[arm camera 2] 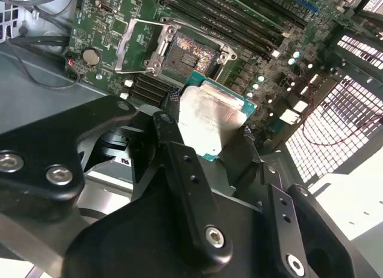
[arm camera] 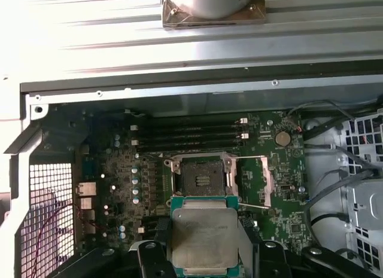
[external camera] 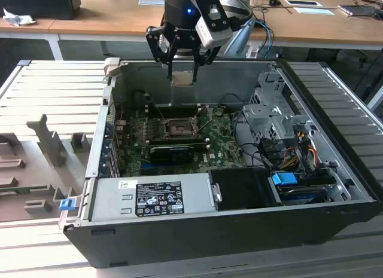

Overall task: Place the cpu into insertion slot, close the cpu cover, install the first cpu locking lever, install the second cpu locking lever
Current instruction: 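Place the cpu into insertion slot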

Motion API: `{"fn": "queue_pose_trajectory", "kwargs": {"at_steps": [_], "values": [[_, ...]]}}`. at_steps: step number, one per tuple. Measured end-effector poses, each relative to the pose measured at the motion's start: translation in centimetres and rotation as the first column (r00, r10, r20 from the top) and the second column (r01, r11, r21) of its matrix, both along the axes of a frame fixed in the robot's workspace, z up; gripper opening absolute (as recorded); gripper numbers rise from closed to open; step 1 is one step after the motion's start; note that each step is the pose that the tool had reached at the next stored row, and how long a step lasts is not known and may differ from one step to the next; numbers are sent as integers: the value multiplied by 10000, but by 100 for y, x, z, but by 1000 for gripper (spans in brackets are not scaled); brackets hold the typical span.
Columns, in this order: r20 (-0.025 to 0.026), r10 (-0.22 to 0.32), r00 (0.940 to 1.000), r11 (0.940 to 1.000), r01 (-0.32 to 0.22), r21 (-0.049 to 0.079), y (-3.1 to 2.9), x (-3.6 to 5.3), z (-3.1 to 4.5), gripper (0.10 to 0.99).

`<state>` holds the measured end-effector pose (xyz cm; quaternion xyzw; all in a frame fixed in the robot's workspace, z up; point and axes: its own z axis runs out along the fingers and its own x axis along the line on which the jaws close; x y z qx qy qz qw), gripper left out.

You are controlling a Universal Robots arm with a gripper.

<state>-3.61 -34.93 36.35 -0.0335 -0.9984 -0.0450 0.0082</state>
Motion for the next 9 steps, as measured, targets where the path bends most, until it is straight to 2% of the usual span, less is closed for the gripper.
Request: {"fn": "queue_pose_trajectory", "kwargs": {"at_steps": [9], "values": [[0, -237, 9997, 9997, 237, 0, 0, 0, 0, 529]]}}
